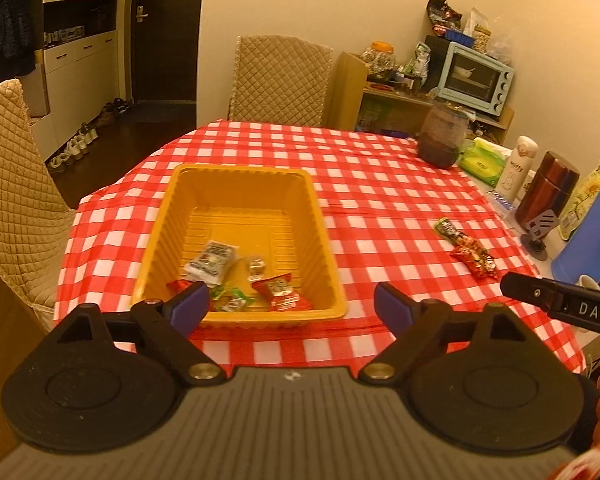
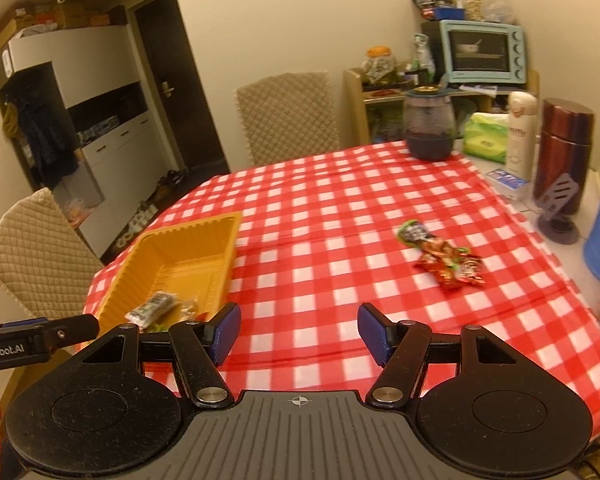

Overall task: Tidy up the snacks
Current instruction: 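Move both tools back to the remaining snacks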

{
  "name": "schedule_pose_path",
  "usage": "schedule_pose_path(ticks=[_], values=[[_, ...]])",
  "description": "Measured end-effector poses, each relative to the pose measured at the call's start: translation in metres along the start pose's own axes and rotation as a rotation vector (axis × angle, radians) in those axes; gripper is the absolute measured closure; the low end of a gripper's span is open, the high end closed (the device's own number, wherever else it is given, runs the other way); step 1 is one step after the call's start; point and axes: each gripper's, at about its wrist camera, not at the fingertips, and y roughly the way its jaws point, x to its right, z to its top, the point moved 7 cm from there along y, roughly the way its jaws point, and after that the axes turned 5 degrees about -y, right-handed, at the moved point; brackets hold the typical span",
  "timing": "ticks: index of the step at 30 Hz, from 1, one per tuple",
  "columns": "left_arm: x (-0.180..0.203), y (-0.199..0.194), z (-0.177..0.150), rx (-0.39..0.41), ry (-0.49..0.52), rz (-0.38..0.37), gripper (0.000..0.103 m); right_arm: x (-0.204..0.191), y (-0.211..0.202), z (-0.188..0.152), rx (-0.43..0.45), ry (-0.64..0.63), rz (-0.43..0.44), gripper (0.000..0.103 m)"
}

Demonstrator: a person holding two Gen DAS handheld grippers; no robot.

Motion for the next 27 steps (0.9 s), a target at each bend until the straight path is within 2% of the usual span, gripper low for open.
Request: schedule_pose_path(ticks=[10,27], values=[[0.035,0.0,-0.001,0.008,0.02,-0.046,0.007,0.041,-0.022,-0.005,0.015,0.058,-0.077,0.038],[0.072,0.012,-0.005,-0.023,0.031,-0.104,0.006,0.076,-0.034,-0.002,0.034,0.092,-0.14,0.038]])
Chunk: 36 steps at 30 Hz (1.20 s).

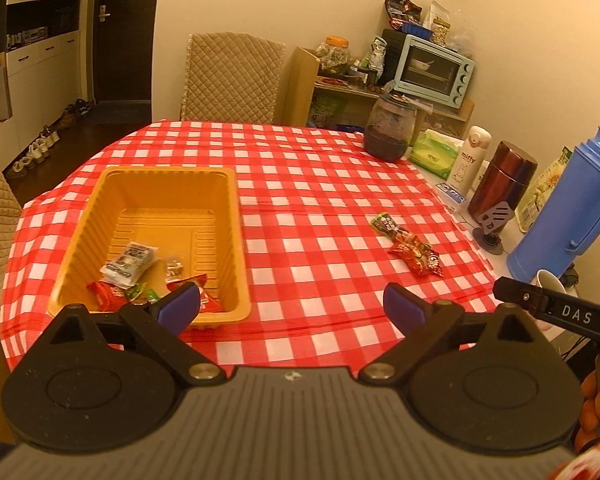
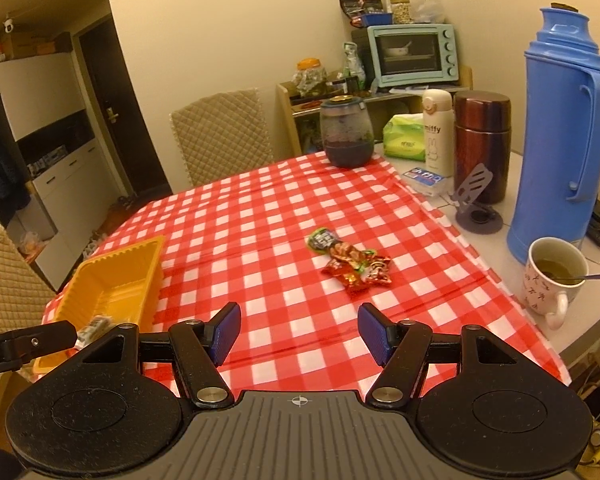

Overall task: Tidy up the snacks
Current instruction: 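Move both tools back to the remaining snacks, then grasp a brown-wrapped candy with the right gripper while the left grasps a red candy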

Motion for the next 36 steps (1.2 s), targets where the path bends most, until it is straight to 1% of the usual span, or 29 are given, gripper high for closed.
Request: schedule_pose_path(ticks=[9,15,20,27,30,31,34,36], values=[[0.025,0.018,0.002,-0.015,0.022,-0.042,0.006,0.027,0.006,0.003,-0.003,0.027,-0.037,0.038],[0.046,0.038,0.005,-0.029,0.047,-0.056,0.006,0.044,0.017,0.004,-0.014,0.024,-0.059,0.038],[0.061,0.06,0.007,-0.04,0.058,-0.068,0.006,0.064,0.035,0.005,-0.037,0.022,-0.069,0.038],[0.08,0.104,0.008,-0.074,0.08,-0.082,0.006,0.085,0.068,0.008,-0.065,-0.005,-0.069,0.039],[0.087,0.125,0.008,-0.085,0.085,-0.091,0.006,0.092,0.087,0.009,-0.07,-0.015,-0.056,0.039],[0.088,0.132,0.009,-0.09,0.085,-0.093,0.006,0.093,0.095,0.01,-0.072,-0.021,-0.055,0.04],[0.09,0.154,0.009,-0.103,0.086,-0.098,0.006,0.098,0.119,0.011,-0.082,-0.036,-0.048,0.052],[0.09,0.167,0.009,-0.111,0.086,-0.096,0.006,0.101,0.136,0.011,-0.091,-0.049,-0.043,0.056]])
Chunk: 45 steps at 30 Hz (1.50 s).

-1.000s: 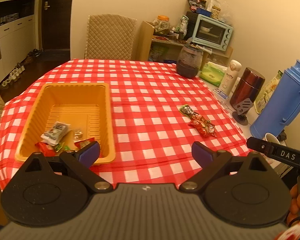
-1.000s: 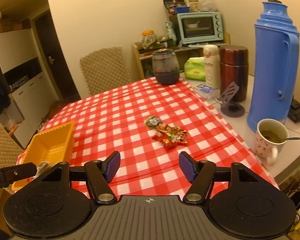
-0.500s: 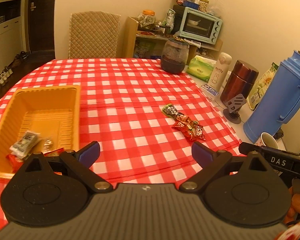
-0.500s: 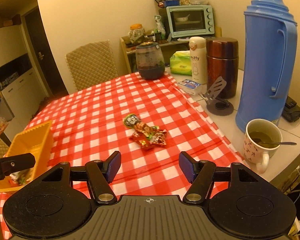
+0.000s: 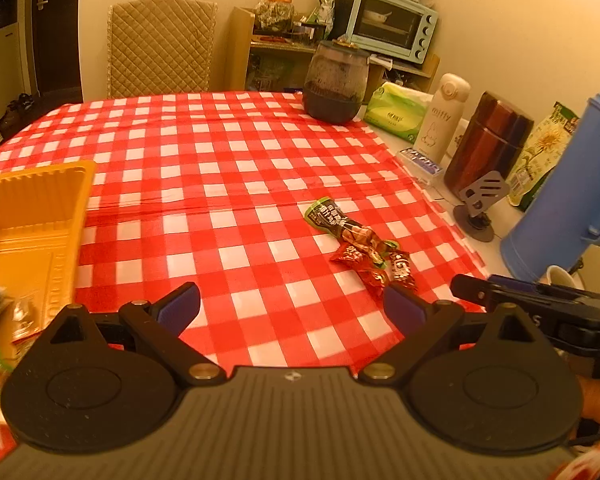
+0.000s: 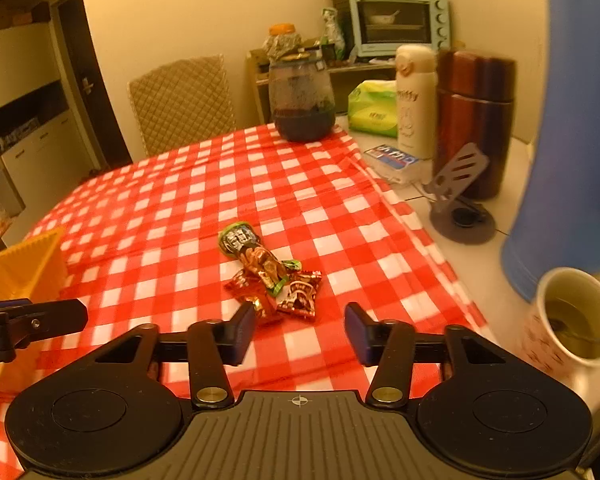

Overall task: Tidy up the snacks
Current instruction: 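Grasp a brown-wrapped candy with the right gripper while the left grasps a red candy, then carry both held candies toward the orange tray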

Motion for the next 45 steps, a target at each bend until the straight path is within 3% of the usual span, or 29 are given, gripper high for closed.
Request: schedule_pose_path(ticks=[16,18,23,28,31,39,45], values=[[-0.012,0.059,-0.004,-0.051,-0.024,-0.009,0.006,0.006,0.104,0.001,-0.072,-0.087,0.019,0.07],[-0.012,0.062,-0.007,-0.059,-0.022,-0.009,0.006,0.005,0.107,-0.002,-0.078,-0.104,0.009,0.078],[-0.014,0.065,-0.01,-0.066,-0.021,-0.007,0.006,0.0,0.096,-0.011,-0.088,-0.098,0.031,0.079],[-0.013,0.068,-0.012,-0.068,-0.004,-0.013,0.006,-0.024,0.082,-0.023,-0.096,-0.139,0.162,0.08],[-0.005,0.074,-0.012,-0.062,0.033,-0.037,0.007,-0.02,0.076,-0.024,-0.08,-0.097,0.142,0.08],[0.036,0.1,-0.017,-0.05,0.175,-0.114,0.032,0.014,0.066,-0.025,-0.059,-0.022,0.051,0.08],[0.061,0.118,-0.025,-0.057,0.265,-0.137,0.053,0.022,0.063,-0.029,-0.062,-0.001,0.034,0.08]])
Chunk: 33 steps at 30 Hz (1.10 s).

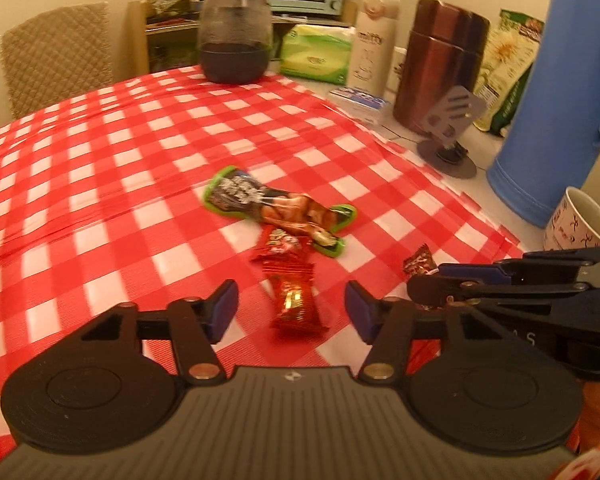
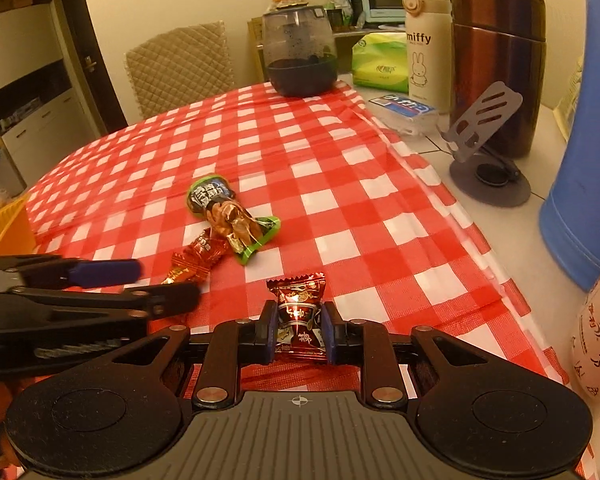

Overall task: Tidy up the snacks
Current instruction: 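Carry both held candies toward the orange tray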

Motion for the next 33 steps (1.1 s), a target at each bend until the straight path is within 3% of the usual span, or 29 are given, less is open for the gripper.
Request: schedule_pose_path(ticks=[5,7,16,33], values=[[0.002,0.009,-0.004,-0.015,0.025,0.03,0.08,-0.001,-0.001,-0.001,0.002,0.003,0.002,0.08],[0.001,0.008,-0.005,-0.015,0.034,0.038,0.083,-0.002,-0.002,0.0,0.005,0.005,0.003,0.08],[-0.011,-0.033,-0.007,-0.027,-0.042,0.041,0.084,-0.016,-0.021,0.01,0.028,-0.004,0.022,0.08],[-0.027,-0.177,-0.007,0.062,-0.158,0.095,0.084,-0.09,-0.119,0.029,0.104,-0.047,0.1,0.08]])
